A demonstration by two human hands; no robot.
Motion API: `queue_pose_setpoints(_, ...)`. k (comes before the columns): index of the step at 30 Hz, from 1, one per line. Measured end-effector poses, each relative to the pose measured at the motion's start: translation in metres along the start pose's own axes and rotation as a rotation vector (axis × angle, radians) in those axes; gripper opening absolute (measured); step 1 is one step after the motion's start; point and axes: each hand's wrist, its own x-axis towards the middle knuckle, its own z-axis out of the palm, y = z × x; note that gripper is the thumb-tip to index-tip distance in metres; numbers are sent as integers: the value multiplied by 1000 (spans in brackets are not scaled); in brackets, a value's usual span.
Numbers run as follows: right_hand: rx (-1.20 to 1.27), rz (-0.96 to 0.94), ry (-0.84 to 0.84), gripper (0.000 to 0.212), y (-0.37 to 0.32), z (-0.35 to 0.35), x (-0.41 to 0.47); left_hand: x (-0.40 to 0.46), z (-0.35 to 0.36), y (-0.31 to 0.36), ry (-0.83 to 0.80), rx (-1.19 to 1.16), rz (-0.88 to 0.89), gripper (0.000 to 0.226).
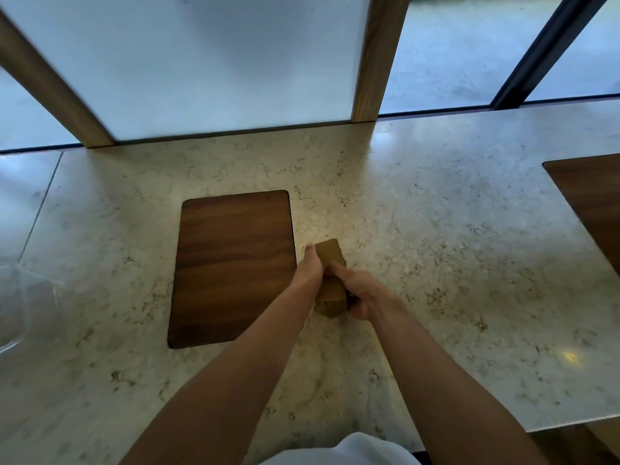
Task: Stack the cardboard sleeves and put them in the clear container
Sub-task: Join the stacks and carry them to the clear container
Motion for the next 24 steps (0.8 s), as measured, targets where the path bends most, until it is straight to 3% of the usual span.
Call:
queue_pose_setpoints(3,-137,-37,43,69,0,7,6,2,-8,-5,16,-45,13,73)
queue_pose_setpoints(7,-374,-132,84,70,-2,20,2,5,-22,-18,32,-210,32,73)
queue_pose_setpoints(15,-769,-313,83,131,-16,84,4,17,-81,-29,-13,-634,90,65)
queue_pose_setpoints(18,-958,-389,51,132,-24,125,6,26,-118,-32,-33,-739,158,55)
queue_pose_setpoints(20,-1129,-504,20,128,-26,151,11,36,-149,-37,49,-733,241,50)
queue_pose_setpoints(24,-1585,-852,45,131,-25,183,30,56,-215,-42,303,-597,569,50)
